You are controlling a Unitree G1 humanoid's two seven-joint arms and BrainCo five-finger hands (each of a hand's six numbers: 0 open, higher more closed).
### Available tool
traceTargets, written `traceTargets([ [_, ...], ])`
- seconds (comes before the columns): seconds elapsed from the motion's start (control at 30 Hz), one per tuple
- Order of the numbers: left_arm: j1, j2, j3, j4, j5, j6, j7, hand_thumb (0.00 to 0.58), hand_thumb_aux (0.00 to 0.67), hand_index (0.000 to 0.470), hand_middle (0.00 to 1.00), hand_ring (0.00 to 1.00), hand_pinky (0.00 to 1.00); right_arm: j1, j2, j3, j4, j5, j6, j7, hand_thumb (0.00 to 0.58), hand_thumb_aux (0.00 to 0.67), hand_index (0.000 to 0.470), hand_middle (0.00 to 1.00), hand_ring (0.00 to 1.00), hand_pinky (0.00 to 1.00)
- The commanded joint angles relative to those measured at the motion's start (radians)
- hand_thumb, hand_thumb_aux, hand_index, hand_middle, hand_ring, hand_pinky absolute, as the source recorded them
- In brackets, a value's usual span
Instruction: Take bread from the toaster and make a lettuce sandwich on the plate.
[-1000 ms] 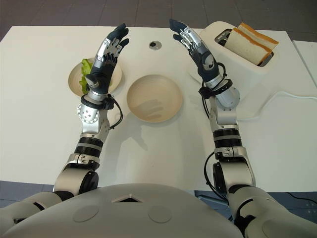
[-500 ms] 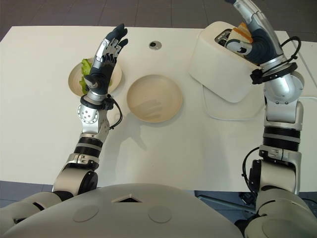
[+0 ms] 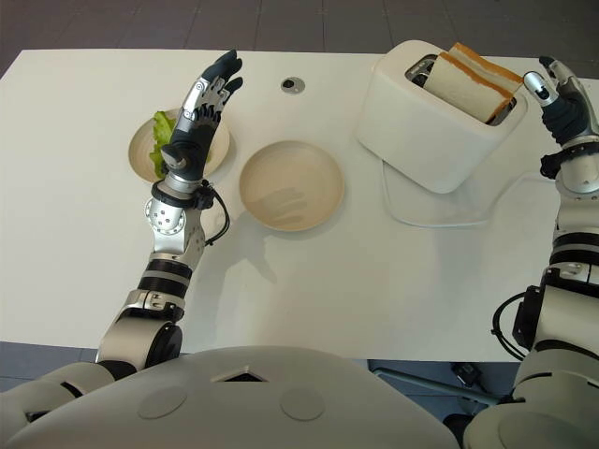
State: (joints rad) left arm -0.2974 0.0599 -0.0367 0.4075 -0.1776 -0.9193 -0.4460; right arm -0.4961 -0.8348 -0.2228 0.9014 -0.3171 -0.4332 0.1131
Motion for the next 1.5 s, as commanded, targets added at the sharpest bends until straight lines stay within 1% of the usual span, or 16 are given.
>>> traceTargets([
  [0.03, 0.012, 0.005, -0.007, 0.006, 0.006, 0.001, 0.0, 0.0, 0.0, 0.0, 0.0, 0.0, 0.0, -0.046, -0.002, 0.047, 0.047, 0.005, -0.046, -0.011, 0.16, 0.1, 0.07, 0.0, 0.0, 0.0],
  [0.1, 0.013, 0.005, -0.007, 0.006, 0.007, 0.0, 0.0, 0.0, 0.0, 0.0, 0.0, 0.0, 0.0, -0.056, 0.001, 0.065, 0.057, 0.005, -0.058, -0.02, 0.313, 0.215, 0.151, 0.0, 0.0, 0.0],
  [0.13, 0.014, 0.005, -0.007, 0.006, 0.006, 0.0, 0.0, 0.0, 0.0, 0.0, 0.0, 0.0, 0.0, -0.061, 0.003, 0.074, 0.064, 0.004, -0.065, -0.023, 0.466, 0.373, 0.262, 0.0, 0.0, 0.0],
  [0.17, 0.015, 0.005, -0.008, 0.005, 0.007, 0.0, 0.001, 0.0, 0.0, 0.0, 0.0, 0.0, 0.0, -0.066, 0.005, 0.083, 0.068, 0.004, -0.072, -0.028, 0.512, 0.441, 0.31, 0.0, 0.0, 0.0],
  [0.2, 0.015, 0.004, -0.008, 0.005, 0.007, 0.0, 0.001, 0.0, 0.0, 0.0, 0.0, 0.0, 0.0, -0.069, 0.005, 0.091, 0.072, 0.004, -0.078, -0.035, 0.571, 0.589, 0.413, 0.0, 0.0, 0.0],
  [0.23, 0.015, 0.004, -0.008, 0.004, 0.007, 0.001, 0.001, 0.0, 0.0, 0.0, 0.0, 0.0, 0.0, -0.07, 0.005, 0.097, 0.071, 0.003, -0.086, -0.04, 0.58, 0.67, 0.47, 0.0, 0.0, 0.0],
  [0.43, 0.016, 0.004, -0.011, 0.007, 0.006, -0.002, 0.001, 0.0, 0.0, 0.0, 0.0, 0.0, 0.0, -0.069, 0.007, 0.088, 0.039, 0.046, -0.151, -0.059, 0.58, 0.67, 0.47, 0.04, 0.04, 0.04],
  [0.47, 0.016, 0.005, -0.011, 0.005, 0.006, -0.002, 0.002, 0.0, 0.0, 0.0, 0.0, 0.0, 0.0, -0.072, 0.007, 0.078, 0.03, 0.057, -0.165, -0.076, 0.58, 0.67, 0.47, 0.21, 0.21, 0.21],
  [0.5, 0.016, 0.006, -0.01, 0.004, 0.007, -0.002, 0.003, 0.0, 0.0, 0.0, 0.0, 0.0, 0.0, -0.076, 0.008, 0.067, 0.019, 0.067, -0.18, -0.098, 0.58, 0.67, 0.47, 0.54, 0.54, 0.54],
  [0.57, 0.014, 0.01, -0.003, 0.005, 0.01, -0.003, 0.009, 0.0, 0.0, 0.0, 0.0, 0.0, 0.0, -0.074, 0.017, 0.064, -0.019, 0.086, -0.224, -0.107, 0.58, 0.67, 0.47, 1.0, 1.0, 1.0],
  [0.77, -0.031, 0.077, 0.072, 0.078, 0.149, -0.035, 0.113, 0.0, 0.0, 0.0, 0.0, 0.0, 0.0, -0.079, 0.067, 0.024, -0.11, 0.162, -0.3, -0.132, 0.58, 0.67, 0.47, 1.0, 1.0, 1.0],
  [0.9, -0.073, 0.207, 0.135, 0.161, 0.447, -0.003, 0.341, 0.0, 0.0, 0.0, 0.0, 0.0, 0.0, -0.078, 0.1, -0.023, -0.202, 0.247, -0.344, -0.137, 0.58, 0.67, 0.47, 1.0, 1.0, 1.0],
  [1.03, -0.121, 0.406, 0.08, 0.242, 0.885, 0.234, 0.759, 0.0, 0.0, 0.0, 0.0, 0.0, 0.0, -0.054, 0.154, -0.05, -0.388, 0.385, -0.374, -0.091, 0.58, 0.67, 0.47, 1.0, 1.0, 1.0],
  [1.13, -0.147, 0.508, -0.009, 0.317, 1.071, 0.44, 0.902, 0.0, 0.0, 0.0, 0.0, 0.0, 0.0, -0.022, 0.212, -0.005, -0.534, 0.502, -0.322, -0.004, 0.58, 0.67, 0.47, 1.0, 1.0, 1.0],
  [1.3, -0.158, 0.569, -0.108, 0.426, 1.121, 0.606, 0.888, 0.0, 0.0, 0.0, 0.0, 0.0, 0.0, 0.036, 0.309, 0.099, -0.695, 0.602, -0.215, 0.138, 0.58, 0.67, 0.47, 1.0, 1.0, 1.0],
  [1.5, -0.171, 0.569, -0.235, 0.505, 1.104, 0.61, 0.821, 0.0, 0.0, 0.0, 0.0, 0.0, 0.0, 0.058, 0.411, 0.279, -0.58, 0.402, -0.102, 0.217, 0.58, 0.67, 0.47, 1.0, 1.0, 1.0],
])
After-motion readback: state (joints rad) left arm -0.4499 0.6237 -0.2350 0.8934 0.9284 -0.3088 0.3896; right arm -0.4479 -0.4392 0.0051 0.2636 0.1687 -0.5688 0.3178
